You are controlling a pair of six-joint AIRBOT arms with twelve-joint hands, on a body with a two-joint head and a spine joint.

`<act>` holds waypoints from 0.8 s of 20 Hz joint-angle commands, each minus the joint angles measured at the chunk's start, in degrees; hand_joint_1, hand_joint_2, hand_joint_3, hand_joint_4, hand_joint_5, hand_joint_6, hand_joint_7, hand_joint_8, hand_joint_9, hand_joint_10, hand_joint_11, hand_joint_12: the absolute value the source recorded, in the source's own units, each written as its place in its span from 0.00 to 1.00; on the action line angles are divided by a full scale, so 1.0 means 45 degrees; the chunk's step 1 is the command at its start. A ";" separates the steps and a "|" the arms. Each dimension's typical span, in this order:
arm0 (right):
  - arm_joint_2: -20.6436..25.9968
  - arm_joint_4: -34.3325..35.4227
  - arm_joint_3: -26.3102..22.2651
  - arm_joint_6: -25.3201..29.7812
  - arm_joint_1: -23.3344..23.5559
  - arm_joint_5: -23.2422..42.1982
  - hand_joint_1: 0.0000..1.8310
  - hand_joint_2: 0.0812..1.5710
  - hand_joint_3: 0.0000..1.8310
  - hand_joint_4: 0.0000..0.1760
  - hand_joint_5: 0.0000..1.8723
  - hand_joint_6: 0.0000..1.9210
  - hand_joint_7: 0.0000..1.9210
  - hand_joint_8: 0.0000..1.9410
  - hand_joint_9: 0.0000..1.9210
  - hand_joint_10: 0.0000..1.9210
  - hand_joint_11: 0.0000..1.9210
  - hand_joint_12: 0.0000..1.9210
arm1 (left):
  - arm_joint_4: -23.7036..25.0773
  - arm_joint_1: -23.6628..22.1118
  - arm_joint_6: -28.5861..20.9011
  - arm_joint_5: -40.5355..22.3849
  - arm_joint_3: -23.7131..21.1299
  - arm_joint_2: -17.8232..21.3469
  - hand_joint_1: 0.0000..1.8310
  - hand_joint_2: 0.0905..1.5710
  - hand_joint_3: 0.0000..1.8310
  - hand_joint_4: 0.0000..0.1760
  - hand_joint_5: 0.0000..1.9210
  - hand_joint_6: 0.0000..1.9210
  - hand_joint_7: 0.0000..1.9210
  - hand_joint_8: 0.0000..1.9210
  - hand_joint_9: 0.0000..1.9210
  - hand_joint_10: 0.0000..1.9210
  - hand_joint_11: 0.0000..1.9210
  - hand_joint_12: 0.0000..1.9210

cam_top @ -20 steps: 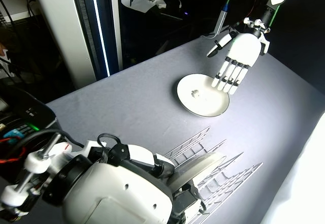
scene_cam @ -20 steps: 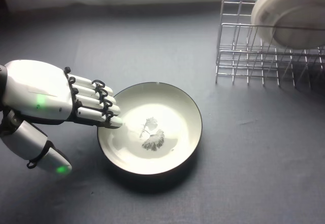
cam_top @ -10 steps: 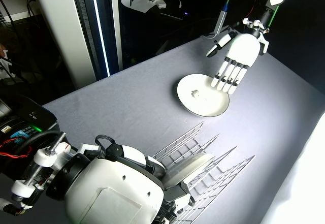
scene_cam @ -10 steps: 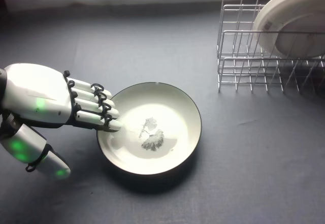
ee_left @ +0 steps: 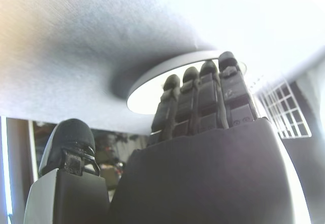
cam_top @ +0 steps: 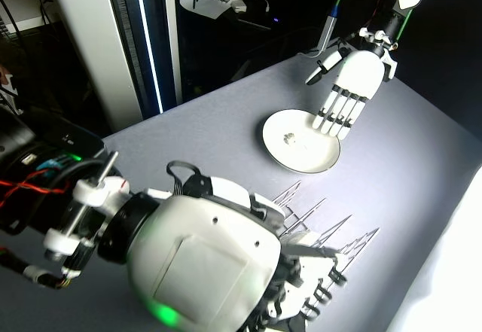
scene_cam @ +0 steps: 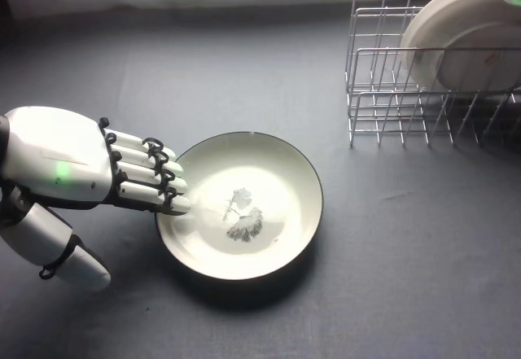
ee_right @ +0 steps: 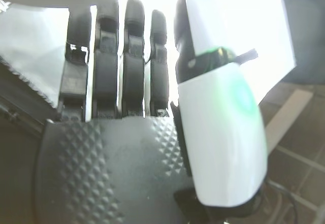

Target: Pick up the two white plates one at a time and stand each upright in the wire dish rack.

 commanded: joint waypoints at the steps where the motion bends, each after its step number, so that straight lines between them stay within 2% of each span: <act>1: 0.0154 -0.0078 -0.0071 0.0125 0.0278 0.1618 0.56 0.66 0.00 0.00 0.23 0.00 0.24 0.00 0.22 0.00 0.00 0.61 | -0.0508 0.0003 -0.0011 -0.0205 -0.0046 -0.0011 0.00 0.74 0.00 0.00 0.00 0.00 0.00 0.00 0.00 0.00 0.00 0.00; 2: 0.0166 -0.0476 -0.0177 0.0122 0.0401 0.1683 0.56 0.66 0.00 0.00 0.23 0.00 0.24 0.00 0.22 0.00 0.00 0.61 | -0.0508 0.0034 -0.0011 -0.0205 -0.0046 -0.0014 0.00 0.74 0.00 0.00 0.00 0.00 0.00 0.00 0.00 0.00 0.00 0.00; 4: 0.0178 -0.1571 -0.0389 0.0118 0.0663 0.1780 0.54 0.61 0.00 0.00 0.17 0.00 0.17 0.00 0.16 0.00 0.00 0.54 | -0.0507 0.0095 -0.0011 -0.0205 -0.0046 -0.0027 0.00 0.73 0.00 0.00 0.00 0.00 0.00 0.00 0.00 0.00 0.00 0.00; 6: 0.0173 -0.3203 -0.0591 0.0094 0.0811 0.1913 0.52 0.60 0.00 0.00 0.08 0.00 0.07 0.00 0.06 0.00 0.00 0.31 | -0.0507 0.0194 -0.0010 -0.0205 -0.0047 -0.0055 0.00 0.73 0.00 0.00 0.00 0.00 0.00 0.00 0.00 0.00 0.00 0.00; 7: 0.0166 -0.3935 -0.0712 0.0094 0.0833 0.2093 0.54 0.59 0.00 0.00 0.03 0.00 0.01 0.00 0.01 0.00 0.00 0.12 | -0.0507 0.0266 -0.0001 -0.0206 -0.0046 -0.0074 0.00 0.73 0.00 0.00 0.00 0.00 0.00 0.00 0.00 0.00 0.00 0.00; 8: 0.0161 -0.4803 -0.0840 0.0094 0.0852 0.2279 0.57 0.56 0.00 0.00 0.00 0.00 0.00 0.00 0.00 0.00 0.00 0.02 | -0.0507 0.0356 0.0012 -0.0206 -0.0047 -0.0095 0.00 0.73 0.00 0.00 0.01 0.00 0.00 0.00 0.00 0.00 0.00 0.00; 10: 0.0142 -0.6272 -0.1099 0.0092 0.0958 0.2535 0.60 0.51 0.00 0.00 0.00 0.00 0.00 0.00 0.00 0.00 0.00 0.00 | -0.0507 0.0533 0.0030 -0.0210 -0.0064 -0.0116 0.00 0.74 0.00 0.00 0.00 0.00 0.00 0.00 0.00 0.00 0.00 0.00; 16: -0.0007 -0.9954 -0.1799 0.0070 0.1053 0.2843 0.61 0.53 0.00 0.00 0.00 0.00 0.00 0.00 0.00 0.00 0.00 0.00 | -0.0511 0.1227 0.0190 -0.0256 -0.0189 -0.0216 0.00 0.74 0.00 0.00 0.00 0.00 0.00 0.00 0.00 0.00 0.00 0.00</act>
